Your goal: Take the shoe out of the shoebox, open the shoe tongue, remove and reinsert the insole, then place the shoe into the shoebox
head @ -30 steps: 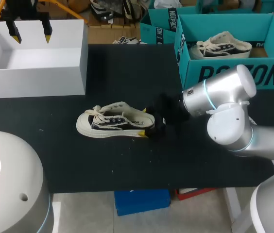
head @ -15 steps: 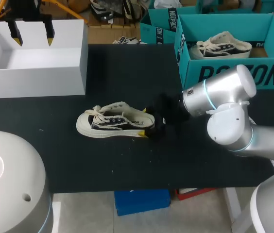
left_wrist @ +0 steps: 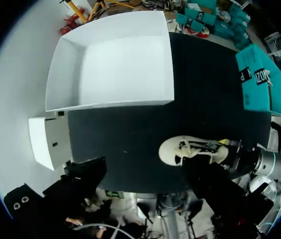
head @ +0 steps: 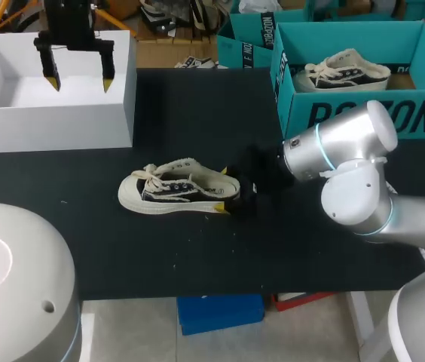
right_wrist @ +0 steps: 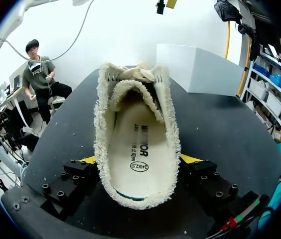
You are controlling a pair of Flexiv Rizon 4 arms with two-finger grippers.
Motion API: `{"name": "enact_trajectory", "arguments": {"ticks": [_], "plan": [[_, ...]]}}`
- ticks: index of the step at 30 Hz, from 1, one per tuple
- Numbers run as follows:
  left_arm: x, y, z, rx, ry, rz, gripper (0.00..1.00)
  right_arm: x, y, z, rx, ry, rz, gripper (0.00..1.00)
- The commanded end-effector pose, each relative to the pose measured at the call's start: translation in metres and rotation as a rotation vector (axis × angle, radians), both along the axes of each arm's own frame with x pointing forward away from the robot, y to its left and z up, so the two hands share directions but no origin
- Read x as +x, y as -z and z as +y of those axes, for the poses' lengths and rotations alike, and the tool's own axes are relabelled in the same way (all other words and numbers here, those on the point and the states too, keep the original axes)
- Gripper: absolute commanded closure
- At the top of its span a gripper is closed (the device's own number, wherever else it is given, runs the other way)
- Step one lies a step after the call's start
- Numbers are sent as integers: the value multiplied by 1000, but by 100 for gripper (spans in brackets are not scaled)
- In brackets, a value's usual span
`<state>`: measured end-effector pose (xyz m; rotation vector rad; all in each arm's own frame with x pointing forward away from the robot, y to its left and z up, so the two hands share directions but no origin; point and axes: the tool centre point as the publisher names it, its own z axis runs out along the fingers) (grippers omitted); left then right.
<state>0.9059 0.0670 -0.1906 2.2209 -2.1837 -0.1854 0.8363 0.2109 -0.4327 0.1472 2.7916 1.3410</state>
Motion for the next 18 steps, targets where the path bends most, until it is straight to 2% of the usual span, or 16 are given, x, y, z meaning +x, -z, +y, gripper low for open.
{"name": "enact_trajectory", "arguments": {"ticks": [1, 7, 18], "plan": [[-37, 2, -24, 24, 14, -52, 0, 0, 0, 2, -3, 2, 1, 100], [-63, 9, -52, 0, 38, -30, 0, 0, 0, 2, -3, 2, 1, 100], [-63, 9, -52, 0, 38, -30, 0, 0, 0, 2, -3, 2, 1, 100]]}}
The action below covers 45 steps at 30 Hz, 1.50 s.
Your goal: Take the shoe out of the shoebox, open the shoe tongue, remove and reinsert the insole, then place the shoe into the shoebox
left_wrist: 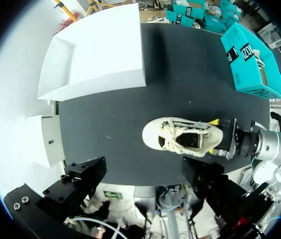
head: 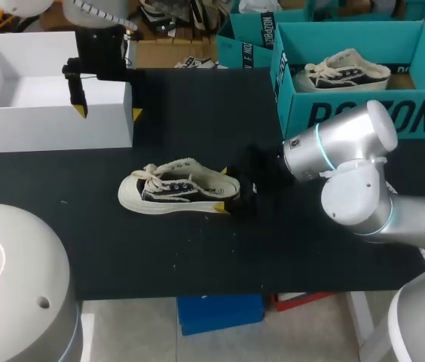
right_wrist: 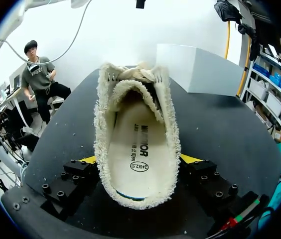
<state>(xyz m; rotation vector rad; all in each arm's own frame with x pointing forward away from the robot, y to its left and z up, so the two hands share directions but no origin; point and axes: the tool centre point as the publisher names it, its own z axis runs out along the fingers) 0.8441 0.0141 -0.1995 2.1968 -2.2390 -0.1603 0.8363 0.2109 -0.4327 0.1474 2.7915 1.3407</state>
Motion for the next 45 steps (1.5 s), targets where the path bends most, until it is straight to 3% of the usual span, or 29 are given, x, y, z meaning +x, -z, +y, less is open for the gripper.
{"name": "enact_trajectory", "arguments": {"ticks": [1, 8, 18, 27, 45], "plan": [[-1, 0, 1, -2, 1, -5, 0, 0, 0, 2, -3, 2, 1, 100], [1, -1, 8, -12, -24, -11, 0, 0, 0, 2, -3, 2, 1, 100], [-15, 20, -46, 26, 15, -4, 0, 0, 0, 2, -3, 2, 1, 100], [-26, 48, -79, 73, 43, 36, 0, 0, 0, 2, -3, 2, 1, 100], [-25, 89, -108, 222, 47, 66, 0, 0, 0, 2, -3, 2, 1, 100]]}}
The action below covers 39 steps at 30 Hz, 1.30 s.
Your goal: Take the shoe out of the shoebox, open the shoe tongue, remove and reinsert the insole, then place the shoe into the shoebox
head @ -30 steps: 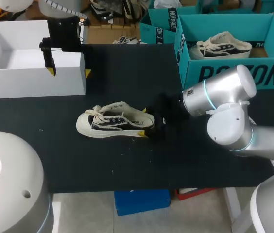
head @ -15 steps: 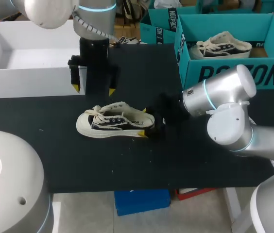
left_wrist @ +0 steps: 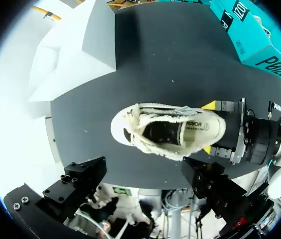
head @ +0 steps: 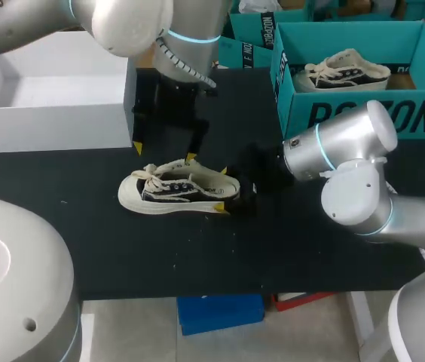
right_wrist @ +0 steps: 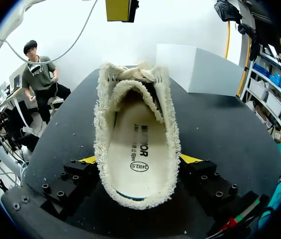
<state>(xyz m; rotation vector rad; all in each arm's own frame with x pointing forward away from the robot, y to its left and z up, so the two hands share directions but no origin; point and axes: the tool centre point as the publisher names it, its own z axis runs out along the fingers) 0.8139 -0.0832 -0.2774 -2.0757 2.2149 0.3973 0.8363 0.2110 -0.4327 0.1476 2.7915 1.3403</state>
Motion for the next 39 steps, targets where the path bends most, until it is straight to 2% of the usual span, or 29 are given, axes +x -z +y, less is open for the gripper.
{"name": "enact_trajectory", "arguments": {"ticks": [1, 10, 19, 28, 39], "plan": [[5, 13, -12, 57, -6, 9, 0, 1, 0, 2, -3, 1, 1, 100], [4, 34, -21, 64, -12, 9, 0, 1, 0, 2, -3, 1, 1, 100], [3, 52, -28, 131, 8, 4, 0, 1, 0, 2, -3, 1, 1, 100], [3, 66, -26, 184, 14, 0, 0, 1, 0, 2, -3, 1, 1, 100], [5, 74, -23, 234, 22, -45, 0, 1, 0, 2, -3, 1, 1, 100]]}}
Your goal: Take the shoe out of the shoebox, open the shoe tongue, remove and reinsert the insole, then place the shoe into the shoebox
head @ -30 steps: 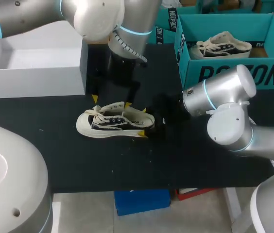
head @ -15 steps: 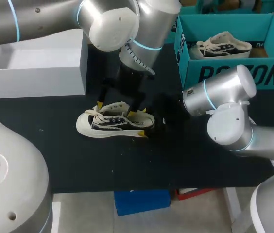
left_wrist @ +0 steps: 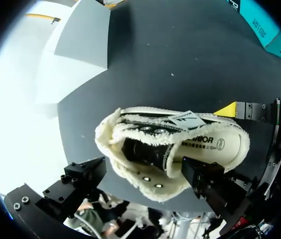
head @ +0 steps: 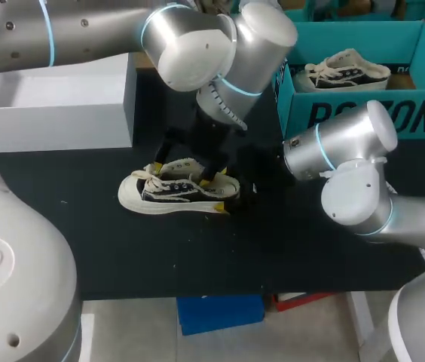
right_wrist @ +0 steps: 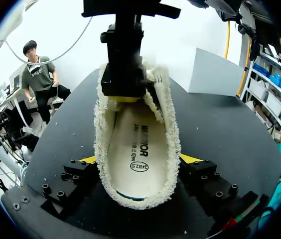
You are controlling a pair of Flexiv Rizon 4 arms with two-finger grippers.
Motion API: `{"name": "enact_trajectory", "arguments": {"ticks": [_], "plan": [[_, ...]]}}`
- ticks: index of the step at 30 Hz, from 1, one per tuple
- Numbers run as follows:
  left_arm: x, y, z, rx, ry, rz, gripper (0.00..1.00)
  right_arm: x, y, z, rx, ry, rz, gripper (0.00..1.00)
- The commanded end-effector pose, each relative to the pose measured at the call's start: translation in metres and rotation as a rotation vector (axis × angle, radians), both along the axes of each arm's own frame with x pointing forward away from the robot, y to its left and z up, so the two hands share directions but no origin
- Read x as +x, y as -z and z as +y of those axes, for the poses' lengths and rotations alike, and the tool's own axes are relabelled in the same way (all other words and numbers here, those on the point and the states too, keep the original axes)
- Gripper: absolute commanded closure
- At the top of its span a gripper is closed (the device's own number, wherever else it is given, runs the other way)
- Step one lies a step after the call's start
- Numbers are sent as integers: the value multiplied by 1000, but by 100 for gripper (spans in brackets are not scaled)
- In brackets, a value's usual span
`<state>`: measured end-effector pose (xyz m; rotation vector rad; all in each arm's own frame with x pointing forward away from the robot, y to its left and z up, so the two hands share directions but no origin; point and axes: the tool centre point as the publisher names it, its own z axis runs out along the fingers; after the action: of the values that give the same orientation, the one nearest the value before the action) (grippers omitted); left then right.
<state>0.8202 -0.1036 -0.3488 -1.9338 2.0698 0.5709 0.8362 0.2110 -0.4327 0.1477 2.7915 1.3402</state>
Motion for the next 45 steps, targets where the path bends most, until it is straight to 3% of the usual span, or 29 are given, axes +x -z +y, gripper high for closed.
{"name": "enact_trajectory", "arguments": {"ticks": [1, 13, 14, 16, 17, 45], "plan": [[-1, 4, -2, 22, 3, -16, 0, 1, 0, 2, -3, 1, 1, 100], [2, 11, 8, 66, -3, -33, 0, 1, 0, 2, -3, 1, 1, 100], [2, 11, 8, 68, -3, -33, 23, 1, 0, 2, -3, 1, 1, 100], [2, 12, 8, 70, -3, -31, 81, 1, 0, 2, -3, 1, 1, 100], [2, 12, 8, 71, -3, -31, 100, 1, 0, 2, -3, 1, 1, 100], [3, 0, 5, 30, 11, -43, 100, 1, 0, 2, -3, 1, 1, 100]]}}
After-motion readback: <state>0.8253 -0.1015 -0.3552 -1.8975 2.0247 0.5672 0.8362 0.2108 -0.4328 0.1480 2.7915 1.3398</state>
